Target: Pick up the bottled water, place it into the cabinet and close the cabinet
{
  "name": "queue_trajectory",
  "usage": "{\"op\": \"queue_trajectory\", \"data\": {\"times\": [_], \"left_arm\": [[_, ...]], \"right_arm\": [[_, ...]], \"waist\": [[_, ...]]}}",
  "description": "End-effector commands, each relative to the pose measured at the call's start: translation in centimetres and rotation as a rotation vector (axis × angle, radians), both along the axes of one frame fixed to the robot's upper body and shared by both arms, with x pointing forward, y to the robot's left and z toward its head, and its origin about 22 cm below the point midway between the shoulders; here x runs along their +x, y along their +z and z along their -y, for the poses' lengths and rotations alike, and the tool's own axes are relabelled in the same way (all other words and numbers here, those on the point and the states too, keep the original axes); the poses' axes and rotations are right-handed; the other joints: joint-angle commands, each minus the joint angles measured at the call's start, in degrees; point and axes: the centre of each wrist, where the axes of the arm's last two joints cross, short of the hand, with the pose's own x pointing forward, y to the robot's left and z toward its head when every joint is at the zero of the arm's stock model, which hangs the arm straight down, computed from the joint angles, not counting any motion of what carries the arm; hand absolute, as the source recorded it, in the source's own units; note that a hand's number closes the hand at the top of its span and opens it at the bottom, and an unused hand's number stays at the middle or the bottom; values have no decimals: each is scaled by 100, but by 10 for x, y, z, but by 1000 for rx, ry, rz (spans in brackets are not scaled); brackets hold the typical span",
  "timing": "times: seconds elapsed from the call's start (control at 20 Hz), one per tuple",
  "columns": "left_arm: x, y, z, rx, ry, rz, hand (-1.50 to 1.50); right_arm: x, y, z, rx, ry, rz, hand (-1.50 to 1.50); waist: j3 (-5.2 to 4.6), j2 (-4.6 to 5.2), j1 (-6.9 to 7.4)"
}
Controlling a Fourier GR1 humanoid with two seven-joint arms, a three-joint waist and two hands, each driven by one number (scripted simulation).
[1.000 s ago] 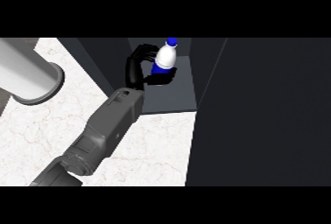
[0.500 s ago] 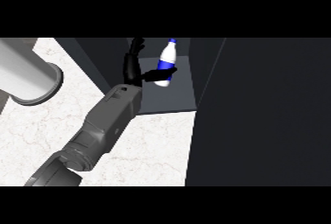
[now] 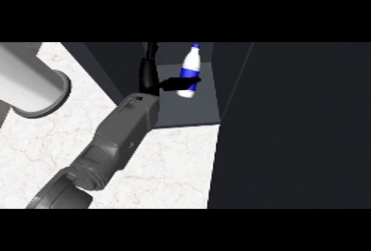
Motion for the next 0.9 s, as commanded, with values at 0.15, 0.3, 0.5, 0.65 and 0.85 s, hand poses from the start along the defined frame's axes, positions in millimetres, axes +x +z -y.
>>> {"op": "queue_trajectory", "data": {"times": [0.15,0.3,0.5,0.65,0.85], "left_arm": [[7,23,15,-121,-169,78,-150],[5,23,17,-197,-290,108,-150],[7,37,25,-253,-341,114,-150],[-4,22,22,-304,-363,93,-150],[-9,28,28,-353,-394,104,-150]], "right_arm": [[1,5,1,29,11,26,-150],[-11,11,-1,28,25,16,-150],[-2,7,4,10,17,6,-150],[-9,10,7,-15,-12,3,-150],[-2,23,9,-6,-16,19,-150]], "waist": [[1,-2,36],[-1,-55,44],[5,-55,32],[7,-132,201],[5,-137,324]]}}
